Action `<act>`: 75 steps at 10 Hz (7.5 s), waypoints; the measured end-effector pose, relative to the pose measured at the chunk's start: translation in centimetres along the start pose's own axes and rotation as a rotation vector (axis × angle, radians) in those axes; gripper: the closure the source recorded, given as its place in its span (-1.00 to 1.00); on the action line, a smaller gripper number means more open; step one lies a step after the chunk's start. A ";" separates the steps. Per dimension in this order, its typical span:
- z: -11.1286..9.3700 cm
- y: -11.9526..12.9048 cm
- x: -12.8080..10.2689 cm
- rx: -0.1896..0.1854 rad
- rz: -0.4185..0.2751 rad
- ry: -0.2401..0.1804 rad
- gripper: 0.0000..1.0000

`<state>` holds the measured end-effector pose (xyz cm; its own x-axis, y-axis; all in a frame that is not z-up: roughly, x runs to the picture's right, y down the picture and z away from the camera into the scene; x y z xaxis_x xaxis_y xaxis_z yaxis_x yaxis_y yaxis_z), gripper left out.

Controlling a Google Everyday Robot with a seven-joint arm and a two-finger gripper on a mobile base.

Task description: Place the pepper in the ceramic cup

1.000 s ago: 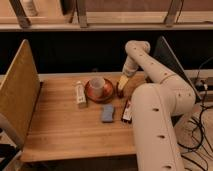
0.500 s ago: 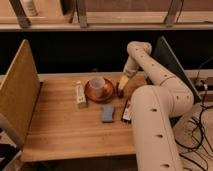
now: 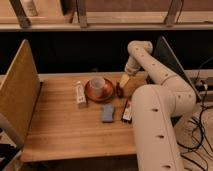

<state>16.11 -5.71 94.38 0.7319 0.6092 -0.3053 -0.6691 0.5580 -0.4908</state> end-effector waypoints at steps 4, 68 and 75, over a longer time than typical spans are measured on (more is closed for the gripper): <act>-1.1 -1.4 -0.2 0.088 0.059 -0.019 -0.60; -18.7 13.3 -11.7 -0.131 -0.539 -0.549 1.00; -13.3 20.6 -15.2 -0.261 -0.686 -0.490 1.00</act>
<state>-7.10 -10.98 78.03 0.7838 0.3936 0.4803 -0.0076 0.7795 -0.6263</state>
